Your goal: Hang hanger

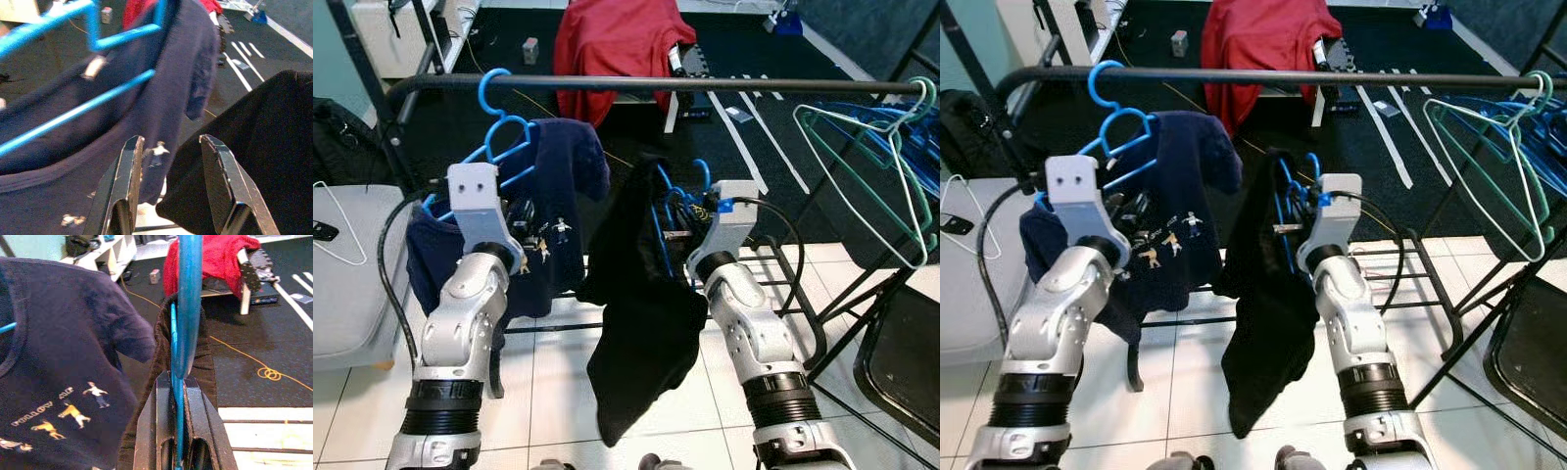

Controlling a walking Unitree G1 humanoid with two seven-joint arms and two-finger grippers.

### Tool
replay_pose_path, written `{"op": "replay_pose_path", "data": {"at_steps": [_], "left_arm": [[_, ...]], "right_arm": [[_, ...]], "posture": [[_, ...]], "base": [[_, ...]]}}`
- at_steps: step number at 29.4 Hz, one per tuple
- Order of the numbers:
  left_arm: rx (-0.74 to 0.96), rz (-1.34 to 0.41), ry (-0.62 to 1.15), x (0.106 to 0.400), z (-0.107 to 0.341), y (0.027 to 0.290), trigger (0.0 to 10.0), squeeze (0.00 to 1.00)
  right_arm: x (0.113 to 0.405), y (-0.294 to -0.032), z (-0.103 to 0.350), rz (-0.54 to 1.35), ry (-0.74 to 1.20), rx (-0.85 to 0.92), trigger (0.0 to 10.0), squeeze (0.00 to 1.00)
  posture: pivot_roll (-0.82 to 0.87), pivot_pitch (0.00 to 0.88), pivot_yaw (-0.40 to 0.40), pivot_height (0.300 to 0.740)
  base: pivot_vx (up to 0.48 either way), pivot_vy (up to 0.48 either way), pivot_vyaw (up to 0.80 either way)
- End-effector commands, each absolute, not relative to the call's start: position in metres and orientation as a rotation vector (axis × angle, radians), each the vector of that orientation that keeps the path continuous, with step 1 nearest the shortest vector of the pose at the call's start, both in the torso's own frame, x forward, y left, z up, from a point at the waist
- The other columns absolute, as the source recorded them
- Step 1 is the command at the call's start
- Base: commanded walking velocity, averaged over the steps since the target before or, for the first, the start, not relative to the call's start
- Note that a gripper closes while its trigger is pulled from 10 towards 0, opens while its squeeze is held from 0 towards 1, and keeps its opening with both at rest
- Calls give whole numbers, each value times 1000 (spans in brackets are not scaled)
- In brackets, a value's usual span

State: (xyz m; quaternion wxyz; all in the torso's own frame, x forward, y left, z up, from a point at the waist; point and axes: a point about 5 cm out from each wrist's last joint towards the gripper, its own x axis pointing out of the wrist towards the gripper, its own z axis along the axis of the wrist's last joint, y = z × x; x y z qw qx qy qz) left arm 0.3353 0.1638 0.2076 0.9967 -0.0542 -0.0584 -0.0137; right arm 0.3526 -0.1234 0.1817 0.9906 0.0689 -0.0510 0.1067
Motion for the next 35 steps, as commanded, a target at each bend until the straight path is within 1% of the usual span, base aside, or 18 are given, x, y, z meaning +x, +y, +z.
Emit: {"op": "replay_pose_path", "data": {"at_steps": [1, 4, 5, 6, 7, 11, 12, 15, 16, 21, 22, 23, 27, 28, 29, 32, 33, 35], "left_arm": [[-107, -33, -56, 337, 196, 161, 10000, 0], [-99, -21, -17, 336, 188, 162, 10000, 0], [-104, -5, 17, 334, 180, 165, 10000, 0], [-120, 8, 39, 331, 174, 168, 10000, 0], [-128, 18, 53, 328, 170, 169, 10000, 0], [-124, 15, 51, 326, 169, 168, 10000, 0], [-114, 9, 41, 327, 170, 166, 10000, 0], [-105, 11, 32, 328, 172, 165, 10000, 0], [-99, 9, 22, 329, 174, 163, 10000, 0], [-75, 5, 19, 331, 174, 162, 10000, 0], [-77, 5, 15, 331, 175, 163, 10000, 0], [-80, 2, 11, 331, 177, 162, 10000, 0], [-83, -9, -10, 331, 181, 161, 10000, 0], [-85, -14, -30, 332, 185, 159, 10000, 0], [-79, -20, -50, 333, 189, 159, 10000, 0], [-74, -25, -62, 334, 193, 158, 10000, 0], [-65, -34, -69, 336, 196, 157, 10000, 0], [-61, -38, -69, 336, 196, 156, 10000, 0]], "right_arm": [[354, -130, 183, 176, -88, 130, 10000, 0], [355, -134, 179, 156, -54, 114, 10000, 0], [358, -139, 178, 119, -39, 91, 10000, 0], [359, -143, 179, 94, -39, 67, 10000, 0], [359, -145, 180, 86, -50, 50, 10000, 0], [358, -145, 182, 97, -70, 38, 10000, 0], [358, -144, 182, 102, -72, 37, 10000, 0], [359, -143, 183, 103, -71, 43, 10000, 0], [359, -143, 186, 104, -74, 46, 10000, 0], [361, -144, 191, 100, -84, 23, 10000, 0], [360, -144, 196, 99, -108, 21, 10000, 0], [360, -144, 203, 93, -141, 28, 10000, 0], [357, -146, 216, 82, -205, 36, 10000, 0], [358, -146, 224, 94, -238, 39, 10000, 0], [359, -146, 231, 115, -261, 33, 10000, 0], [360, -145, 237, 141, -278, 23, 10000, 0], [367, -143, 252, 204, -315, -11, 10000, 0], [369, -143, 257, 219, -327, -23, 10000, 0]], "posture": [[-18, 167, -21, 740], [-19, 174, -26, 740], [-18, 167, -25, 740], [-27, 178, -27, 740], [-24, 156, -29, 740], [-19, 141, -32, 740], [-21, 158, -43, 740], [-26, 163, -48, 740], [-29, 150, -51, 740], [-44, 175, -58, 740], [-50, 160, -50, 740], [-48, 183, -47, 740], [-50, 173, -41, 740], [-47, 187, -44, 740], [-47, 179, -43, 740], [-46, 181, -42, 740], [-42, 185, -38, 740], [-42, 185, -38, 740]], "base": [[0, 0, 0], [0, 0, 0], [0, 0, 0], [0, 0, 0], [0, 0, 0], [0, 0, 0], [0, 0, 0], [0, 0, 0], [0, 0, 0], [0, 0, 0], [0, 0, 0], [0, 0, 0], [0, 0, 0], [0, 0, 0], [0, 0, 0], [0, 0, 0], [0, 0, 0], [0, 0, 0]]}}
